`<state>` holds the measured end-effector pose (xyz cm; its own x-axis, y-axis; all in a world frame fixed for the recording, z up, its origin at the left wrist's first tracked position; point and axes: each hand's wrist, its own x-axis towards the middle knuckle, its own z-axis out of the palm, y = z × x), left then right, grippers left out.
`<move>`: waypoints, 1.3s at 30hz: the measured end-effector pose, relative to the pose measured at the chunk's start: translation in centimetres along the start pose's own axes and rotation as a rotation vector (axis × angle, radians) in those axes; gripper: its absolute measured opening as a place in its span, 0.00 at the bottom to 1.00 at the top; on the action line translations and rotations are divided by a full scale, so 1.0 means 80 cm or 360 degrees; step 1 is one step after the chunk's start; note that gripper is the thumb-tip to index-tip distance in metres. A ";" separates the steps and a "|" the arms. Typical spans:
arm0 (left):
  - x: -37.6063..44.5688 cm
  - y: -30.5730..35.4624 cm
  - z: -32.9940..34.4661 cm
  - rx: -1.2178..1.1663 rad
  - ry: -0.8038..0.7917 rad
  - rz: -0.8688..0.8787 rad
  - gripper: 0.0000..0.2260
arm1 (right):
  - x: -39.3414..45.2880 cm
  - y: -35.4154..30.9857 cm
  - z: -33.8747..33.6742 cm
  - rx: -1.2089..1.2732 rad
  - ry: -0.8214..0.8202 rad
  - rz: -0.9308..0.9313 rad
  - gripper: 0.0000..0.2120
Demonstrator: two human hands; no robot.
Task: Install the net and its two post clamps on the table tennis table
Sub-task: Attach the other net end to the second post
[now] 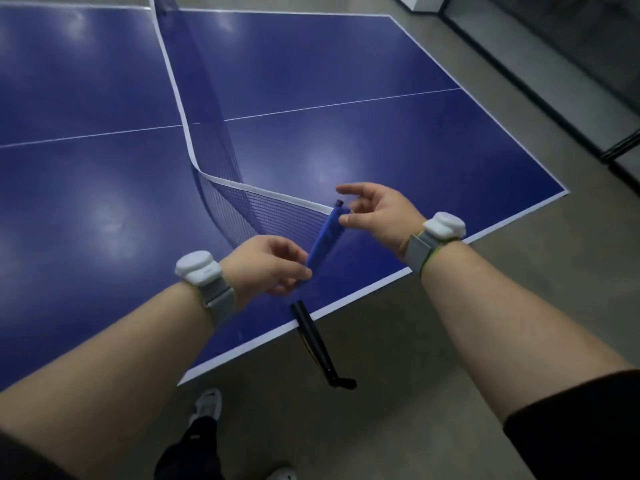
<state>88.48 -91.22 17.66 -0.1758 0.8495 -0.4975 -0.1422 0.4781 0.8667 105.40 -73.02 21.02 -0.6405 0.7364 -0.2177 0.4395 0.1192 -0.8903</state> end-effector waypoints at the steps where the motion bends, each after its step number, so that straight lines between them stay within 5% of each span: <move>1: -0.003 -0.004 0.009 0.0012 0.0044 0.0012 0.07 | -0.003 -0.002 -0.002 -0.0033 -0.0032 -0.0012 0.20; 8: -0.044 -0.040 0.084 0.0937 0.0468 0.0322 0.07 | -0.052 -0.009 -0.003 -0.0393 -0.0013 -0.0102 0.11; 13: -0.051 -0.069 0.120 0.1204 0.0635 0.0485 0.10 | -0.093 0.000 -0.001 -0.0345 -0.0112 -0.0058 0.02; 19: -0.042 -0.107 0.151 0.1311 0.0618 0.0519 0.10 | -0.123 0.038 0.012 -0.0780 0.0055 -0.0239 0.05; 22: -0.034 -0.132 0.155 0.1016 0.0418 0.0363 0.10 | -0.139 0.050 0.013 -0.0777 -0.0037 -0.0185 0.07; 25: -0.021 -0.161 0.157 0.0075 0.0300 -0.0041 0.07 | -0.158 0.063 0.016 -0.0827 -0.0034 -0.0186 0.10; 28: -0.010 -0.180 0.150 -0.0725 0.0224 -0.0432 0.15 | -0.173 0.082 0.016 -0.0864 0.0002 -0.0194 0.13; 31: -0.002 -0.191 0.148 -0.0808 0.0104 -0.0494 0.21 | -0.184 0.093 0.011 -0.0852 0.0017 -0.0165 0.15; 39: 0.010 -0.210 0.171 -0.0682 -0.0190 -0.0421 0.13 | -0.210 0.107 0.008 -0.0840 0.0058 -0.0134 0.20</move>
<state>104.06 -95.51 3.18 0.0290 0.7433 -0.6683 -0.5573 0.5671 0.6065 119.53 -84.78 16.83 -0.6688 0.7317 -0.1318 0.6507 0.4902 -0.5800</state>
